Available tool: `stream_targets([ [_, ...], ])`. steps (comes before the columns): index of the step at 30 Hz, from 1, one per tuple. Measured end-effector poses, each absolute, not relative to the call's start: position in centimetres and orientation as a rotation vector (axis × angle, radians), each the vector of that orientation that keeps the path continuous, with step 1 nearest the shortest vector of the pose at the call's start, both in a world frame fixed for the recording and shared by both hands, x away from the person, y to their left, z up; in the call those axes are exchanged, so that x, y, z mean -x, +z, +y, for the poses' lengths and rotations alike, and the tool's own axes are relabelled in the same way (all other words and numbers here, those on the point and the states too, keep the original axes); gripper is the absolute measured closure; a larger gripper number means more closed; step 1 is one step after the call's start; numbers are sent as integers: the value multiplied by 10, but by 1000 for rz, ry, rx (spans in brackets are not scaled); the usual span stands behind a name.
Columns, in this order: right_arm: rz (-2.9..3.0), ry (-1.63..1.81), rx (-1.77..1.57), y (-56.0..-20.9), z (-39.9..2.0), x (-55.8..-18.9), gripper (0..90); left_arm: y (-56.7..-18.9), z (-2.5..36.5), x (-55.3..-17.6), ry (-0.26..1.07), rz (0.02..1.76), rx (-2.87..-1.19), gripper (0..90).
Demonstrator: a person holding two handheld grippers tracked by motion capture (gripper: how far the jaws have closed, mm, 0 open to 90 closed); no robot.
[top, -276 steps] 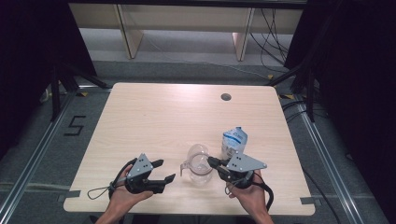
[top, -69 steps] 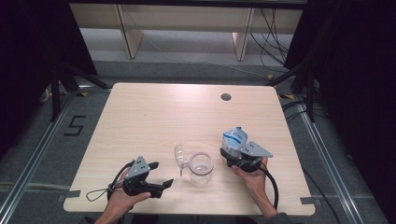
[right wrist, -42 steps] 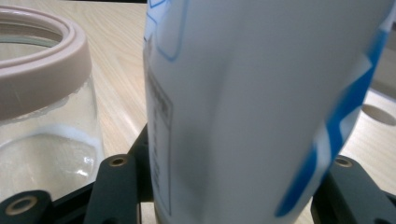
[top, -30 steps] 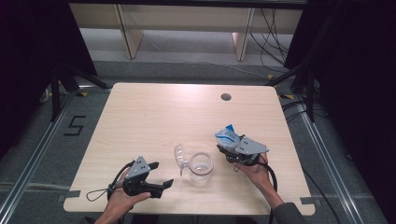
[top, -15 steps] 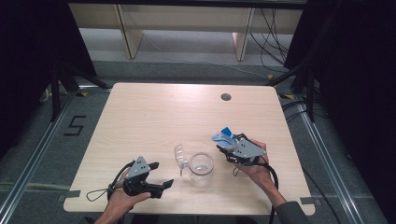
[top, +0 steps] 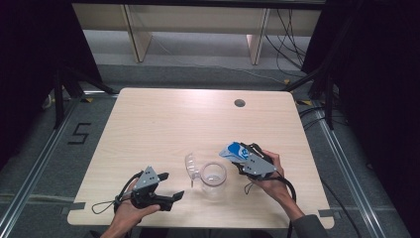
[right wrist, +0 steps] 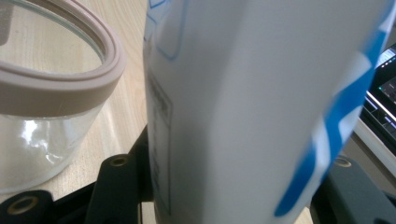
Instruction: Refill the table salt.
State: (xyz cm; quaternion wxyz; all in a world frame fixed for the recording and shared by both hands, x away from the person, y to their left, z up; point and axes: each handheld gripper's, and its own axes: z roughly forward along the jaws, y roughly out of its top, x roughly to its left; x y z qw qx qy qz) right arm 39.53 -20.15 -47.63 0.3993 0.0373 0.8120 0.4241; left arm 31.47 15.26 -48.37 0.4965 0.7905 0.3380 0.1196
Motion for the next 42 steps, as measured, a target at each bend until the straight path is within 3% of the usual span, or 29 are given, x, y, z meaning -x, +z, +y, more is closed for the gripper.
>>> stream_targets([
  [42, 1975, 836, 130, -469, -201, -382, 476, -485, 151, -313, 304, 811, -1929, 152],
])
